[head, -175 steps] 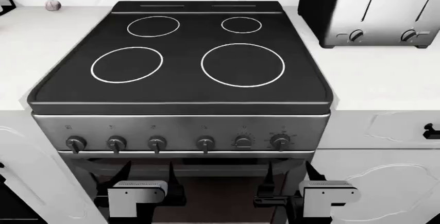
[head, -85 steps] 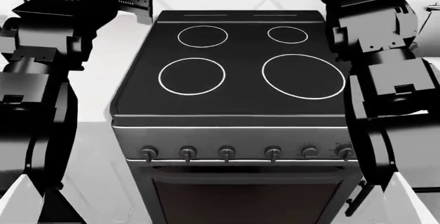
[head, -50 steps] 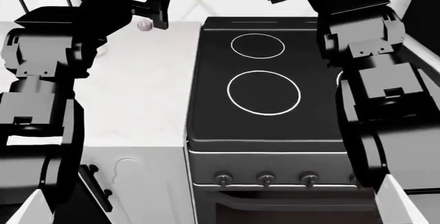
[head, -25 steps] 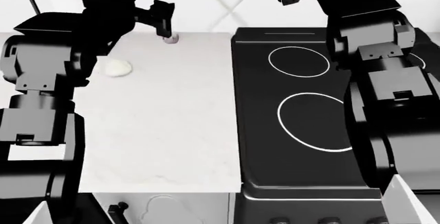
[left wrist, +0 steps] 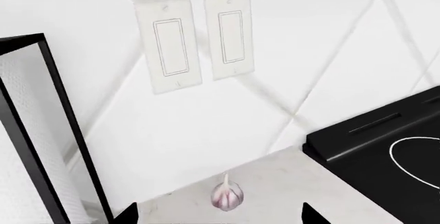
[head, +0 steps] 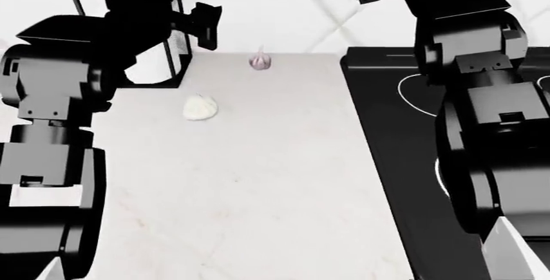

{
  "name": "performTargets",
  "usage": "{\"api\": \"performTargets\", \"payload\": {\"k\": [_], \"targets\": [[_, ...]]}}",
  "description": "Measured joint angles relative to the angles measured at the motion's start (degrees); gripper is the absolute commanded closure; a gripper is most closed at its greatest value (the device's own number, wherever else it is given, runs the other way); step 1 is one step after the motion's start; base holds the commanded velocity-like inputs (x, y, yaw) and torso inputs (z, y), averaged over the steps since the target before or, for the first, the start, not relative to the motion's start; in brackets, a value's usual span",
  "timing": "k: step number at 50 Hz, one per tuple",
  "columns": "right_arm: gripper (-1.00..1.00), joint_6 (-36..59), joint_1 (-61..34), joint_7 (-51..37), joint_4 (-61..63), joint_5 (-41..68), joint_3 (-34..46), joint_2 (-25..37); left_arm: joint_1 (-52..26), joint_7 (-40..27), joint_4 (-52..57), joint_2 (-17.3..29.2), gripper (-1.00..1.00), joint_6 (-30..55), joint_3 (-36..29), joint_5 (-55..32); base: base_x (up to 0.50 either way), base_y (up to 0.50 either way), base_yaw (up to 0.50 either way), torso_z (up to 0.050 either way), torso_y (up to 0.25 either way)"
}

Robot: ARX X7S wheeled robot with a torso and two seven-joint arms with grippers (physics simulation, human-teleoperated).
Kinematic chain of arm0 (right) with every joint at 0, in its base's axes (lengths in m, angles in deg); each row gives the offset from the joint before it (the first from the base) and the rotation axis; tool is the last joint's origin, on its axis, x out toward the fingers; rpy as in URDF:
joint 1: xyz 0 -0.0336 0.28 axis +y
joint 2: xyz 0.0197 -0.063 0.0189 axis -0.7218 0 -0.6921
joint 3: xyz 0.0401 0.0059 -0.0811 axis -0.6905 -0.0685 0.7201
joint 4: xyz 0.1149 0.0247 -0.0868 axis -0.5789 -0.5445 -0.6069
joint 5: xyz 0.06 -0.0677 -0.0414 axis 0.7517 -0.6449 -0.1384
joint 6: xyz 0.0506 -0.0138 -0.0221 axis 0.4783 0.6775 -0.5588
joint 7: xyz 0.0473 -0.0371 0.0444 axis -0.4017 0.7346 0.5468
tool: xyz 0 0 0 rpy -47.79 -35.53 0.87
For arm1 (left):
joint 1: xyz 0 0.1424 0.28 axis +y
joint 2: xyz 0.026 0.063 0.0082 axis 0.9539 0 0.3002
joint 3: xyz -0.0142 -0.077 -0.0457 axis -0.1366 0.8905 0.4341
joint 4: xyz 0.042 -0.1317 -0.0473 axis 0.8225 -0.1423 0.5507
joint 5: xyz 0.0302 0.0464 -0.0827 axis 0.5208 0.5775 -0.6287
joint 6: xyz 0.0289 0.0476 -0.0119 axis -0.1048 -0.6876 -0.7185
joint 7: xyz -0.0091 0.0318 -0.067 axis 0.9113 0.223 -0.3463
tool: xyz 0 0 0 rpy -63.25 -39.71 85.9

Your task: Pick the dumpling from the counter and place it in the cabinet.

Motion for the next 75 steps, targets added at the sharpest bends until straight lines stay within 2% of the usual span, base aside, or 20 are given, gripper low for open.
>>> {"api": "performTargets", "payload": {"k": [13, 29, 52, 75], "targets": [[-1.0, 0.3, 0.4, -0.4, 0.0, 0.4, -1.2, 0.6, 3.0, 1.6, 5.7, 0.2, -1.0, 2.8, -2.8, 0.0, 0.39, 0.28, 0.0, 0.0, 0.0], [-1.0, 0.3, 1.1, -0.4, 0.0, 0.4, -2.7, 0.6, 5.8, 2.3, 8.6, 0.7, -1.0, 5.7, -4.3, -0.5, 0.0, 0.0, 0.0, 0.0, 0.001], [-1.0, 0.0, 1.8, 0.4, 0.0, 0.1, -3.4, 0.2, 11.3, 1.2, 1.4, 1.4, -1.0, 4.0, -3.6, -1.0, 0.0, 0.0, 0.0, 0.0, 0.0], [-1.0, 0.0, 2.5, 1.1, 0.0, 0.2, -4.2, -0.2, 13.9, 3.3, 0.8, 2.5, -1.0, 10.4, 1.1, -6.6, 0.0, 0.0, 0.0, 0.0, 0.0]]}}
